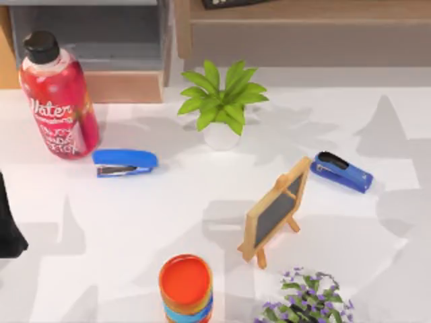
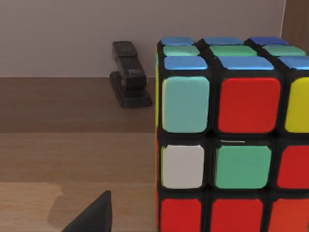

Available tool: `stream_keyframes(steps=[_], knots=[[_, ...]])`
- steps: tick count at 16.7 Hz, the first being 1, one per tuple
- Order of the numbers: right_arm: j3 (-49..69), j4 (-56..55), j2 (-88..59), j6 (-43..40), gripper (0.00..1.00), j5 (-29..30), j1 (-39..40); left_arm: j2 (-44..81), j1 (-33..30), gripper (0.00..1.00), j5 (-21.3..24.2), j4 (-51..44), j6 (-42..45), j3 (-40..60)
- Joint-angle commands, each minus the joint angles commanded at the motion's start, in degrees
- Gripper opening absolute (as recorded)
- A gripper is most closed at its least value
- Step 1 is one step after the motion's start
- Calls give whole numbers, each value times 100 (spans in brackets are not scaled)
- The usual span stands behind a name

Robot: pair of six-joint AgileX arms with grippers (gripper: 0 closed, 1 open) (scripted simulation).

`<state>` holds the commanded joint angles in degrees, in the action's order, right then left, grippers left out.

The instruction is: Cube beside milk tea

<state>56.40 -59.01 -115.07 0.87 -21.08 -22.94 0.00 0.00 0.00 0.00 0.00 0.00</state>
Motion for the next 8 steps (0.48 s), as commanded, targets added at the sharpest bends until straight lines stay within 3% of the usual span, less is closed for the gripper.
stream_keyframes(steps=[8], knots=[[1311,518,-799,-7,100,234,222,0,0,100,0,0,0,0]])
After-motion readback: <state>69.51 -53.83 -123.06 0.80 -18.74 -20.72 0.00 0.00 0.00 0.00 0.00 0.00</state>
